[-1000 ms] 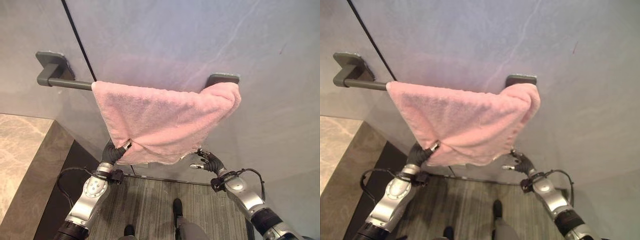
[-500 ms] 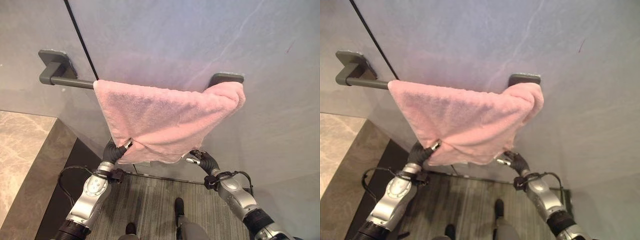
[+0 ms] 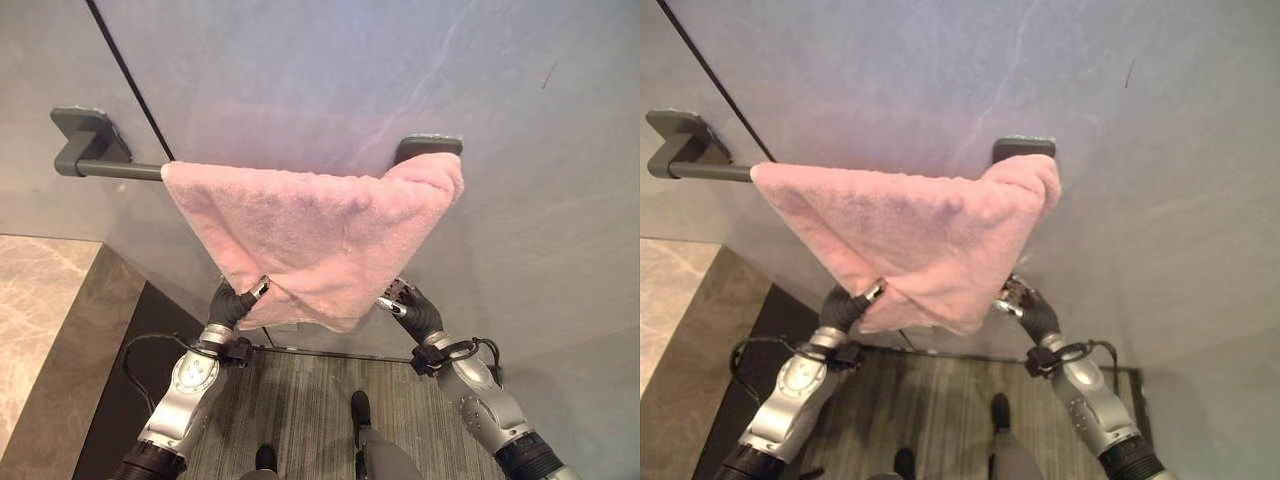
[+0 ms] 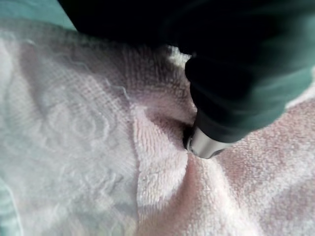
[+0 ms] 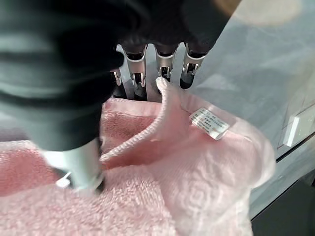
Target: Put brush and paste in cup on sink, flatten towel.
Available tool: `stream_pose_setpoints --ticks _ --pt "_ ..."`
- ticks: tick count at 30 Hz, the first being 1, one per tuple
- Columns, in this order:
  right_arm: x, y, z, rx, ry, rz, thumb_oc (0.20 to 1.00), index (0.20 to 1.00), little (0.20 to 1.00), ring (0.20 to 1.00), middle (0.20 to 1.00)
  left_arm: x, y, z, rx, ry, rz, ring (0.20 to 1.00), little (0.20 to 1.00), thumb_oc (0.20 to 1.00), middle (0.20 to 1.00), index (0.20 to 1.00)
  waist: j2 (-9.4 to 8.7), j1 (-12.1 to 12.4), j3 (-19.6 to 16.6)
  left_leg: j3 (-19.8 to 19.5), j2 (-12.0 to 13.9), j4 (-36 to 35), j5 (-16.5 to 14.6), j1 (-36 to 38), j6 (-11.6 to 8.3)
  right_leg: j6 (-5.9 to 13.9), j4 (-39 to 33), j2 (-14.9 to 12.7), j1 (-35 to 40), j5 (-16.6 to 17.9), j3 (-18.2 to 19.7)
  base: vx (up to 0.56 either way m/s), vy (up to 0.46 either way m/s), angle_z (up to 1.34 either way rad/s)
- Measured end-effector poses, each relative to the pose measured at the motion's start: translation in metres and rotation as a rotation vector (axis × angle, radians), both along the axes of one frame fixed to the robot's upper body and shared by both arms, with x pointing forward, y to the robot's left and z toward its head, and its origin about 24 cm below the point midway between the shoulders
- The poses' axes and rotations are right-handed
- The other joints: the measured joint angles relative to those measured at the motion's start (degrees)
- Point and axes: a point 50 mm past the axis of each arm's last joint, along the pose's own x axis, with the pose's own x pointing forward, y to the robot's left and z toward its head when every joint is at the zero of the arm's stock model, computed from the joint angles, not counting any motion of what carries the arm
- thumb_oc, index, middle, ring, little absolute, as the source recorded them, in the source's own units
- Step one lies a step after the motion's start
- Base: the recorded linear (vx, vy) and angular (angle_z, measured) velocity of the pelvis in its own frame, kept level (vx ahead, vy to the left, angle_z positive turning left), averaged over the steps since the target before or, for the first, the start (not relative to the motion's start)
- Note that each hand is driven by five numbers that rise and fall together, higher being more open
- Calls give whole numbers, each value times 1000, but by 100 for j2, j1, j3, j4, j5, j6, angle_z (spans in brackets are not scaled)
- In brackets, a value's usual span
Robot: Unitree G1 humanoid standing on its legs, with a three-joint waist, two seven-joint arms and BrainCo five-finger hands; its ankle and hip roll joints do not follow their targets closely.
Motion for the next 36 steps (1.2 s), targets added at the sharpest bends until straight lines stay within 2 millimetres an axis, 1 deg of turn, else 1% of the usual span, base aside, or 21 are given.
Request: stream_pose_setpoints --ticks 6,8,13,19,20,21,31,32,34,36 --pt "7 4 23 34 -118 4 200 200 200 200 200 0 0 0 0 0 2 200 200 200 200 200 -16 0 -10 0 0 -2 0 -4 0 20 23 2 -1 30 -1 0 0 0" --pt "10 7 36 45 -177 12 200 200 200 200 200 0 0 0 1 0 4 200 200 200 200 200 -50 3 -31 -1 -1 -3 0 -4 0 6 46 2 -1 43 -2 0 0 0" --pt "11 10 43 51 -208 21 200 200 200 200 200 0 1 0 0 1 13 200 200 200 200 200 -136 4 -86 0 -2 -3 0 0 -1 6 46 0 0 46 -1 0 0 0" --pt "11 10 44 70 -209 22 200 200 200 200 200 -1 2 -1 -1 2 18 200 200 200 200 200 -170 3 -108 2 -3 -1 2 2 -4 16 46 1 0 40 1 0 0 0" --pt "11 10 44 79 -206 23 555 555 555 555 555 -1 2 -1 -1 3 18 200 200 200 200 200 -170 3 -108 2 -2 -1 2 2 -4 16 46 1 0 40 1 0 0 0" --pt "11 10 44 87 -204 24 1000 1000 1000 1000 1000 -1 2 -1 -1 5 18 200 200 200 200 200 -170 3 -108 2 -2 -1 2 2 -4 16 46 1 0 41 1 0 0 0" --pt "6 13 46 199 -200 79 1000 1000 1000 1000 1000 -1 3 -1 -3 4 25 200 200 200 200 200 -170 -1 -108 12 -2 -1 4 7 -6 19 46 2 0 43 6 0 0 0" --pt "5 14 48 208 -206 87 200 200 200 200 200 -1 3 -1 -3 4 26 200 200 200 200 200 -170 -2 -108 12 -2 -1 4 8 -7 20 46 2 0 42 6 0 0 0" --pt "4 15 49 224 -205 96 200 200 200 200 200 -1 4 -1 -3 4 26 200 200 200 200 200 -171 -2 -109 14 -3 -1 4 8 -7 24 45 1 1 40 7 0 0 0" --pt "2 19 54 261 -217 118 200 200 200 200 200 -2 4 -2 -4 6 26 200 200 200 200 200 -171 -1 -109 13 -2 -1 5 8 -8 22 46 2 1 42 7 0 0 0"
